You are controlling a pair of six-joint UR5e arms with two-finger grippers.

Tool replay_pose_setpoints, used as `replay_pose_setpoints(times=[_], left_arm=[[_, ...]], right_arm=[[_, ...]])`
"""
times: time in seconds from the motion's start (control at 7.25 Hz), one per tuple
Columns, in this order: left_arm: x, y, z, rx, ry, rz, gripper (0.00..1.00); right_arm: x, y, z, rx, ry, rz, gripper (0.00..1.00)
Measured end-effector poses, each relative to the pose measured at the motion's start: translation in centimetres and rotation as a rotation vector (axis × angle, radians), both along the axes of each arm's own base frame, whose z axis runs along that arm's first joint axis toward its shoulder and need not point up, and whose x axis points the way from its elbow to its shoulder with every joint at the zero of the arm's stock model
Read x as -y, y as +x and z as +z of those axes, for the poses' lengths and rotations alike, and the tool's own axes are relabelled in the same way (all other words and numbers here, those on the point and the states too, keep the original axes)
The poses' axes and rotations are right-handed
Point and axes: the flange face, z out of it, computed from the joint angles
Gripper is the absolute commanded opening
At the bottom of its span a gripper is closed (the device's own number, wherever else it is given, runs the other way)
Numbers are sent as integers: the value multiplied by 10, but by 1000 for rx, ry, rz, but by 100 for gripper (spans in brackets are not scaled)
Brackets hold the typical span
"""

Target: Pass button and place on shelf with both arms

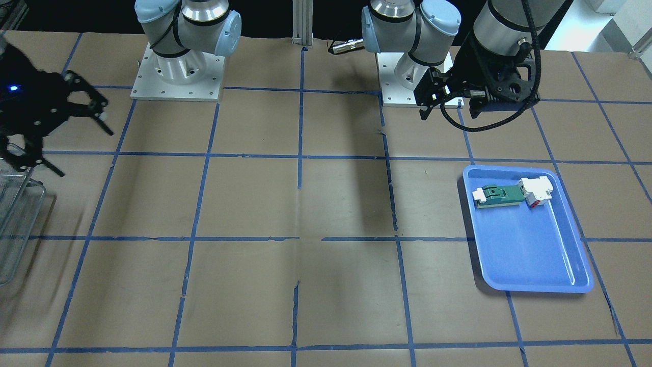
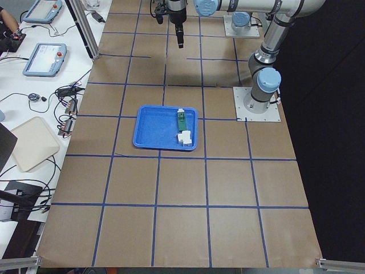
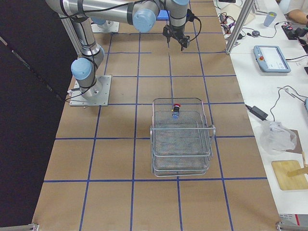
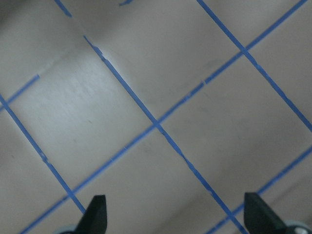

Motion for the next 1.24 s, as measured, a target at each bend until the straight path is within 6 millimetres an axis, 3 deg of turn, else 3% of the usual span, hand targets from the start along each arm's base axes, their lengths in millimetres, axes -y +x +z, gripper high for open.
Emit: replay_pose_setpoints(times=[0.14,0.28,0.41,0.83,0.97,1.24], left_arm=[[-1,0,1,1,-3,0,100],[-2,1,2,7,-2,0,100],[-3,2,2,21,2,-1,100],[-5,4,13,46,-18,-3,100],[-4,4,11,46,-13,-6,100],[3,3,-3,41,13,-12,100]], right_arm=[[-9,50,4,3,11,-69,100],[-15,79,5,-1,14,-150,100],[-17,90,3,-6,32,-268,100],[-25,74,12,-121,61,-625,100],[-32,71,20,-114,73,-760,100],[-37,68,23,-120,87,-858,100]])
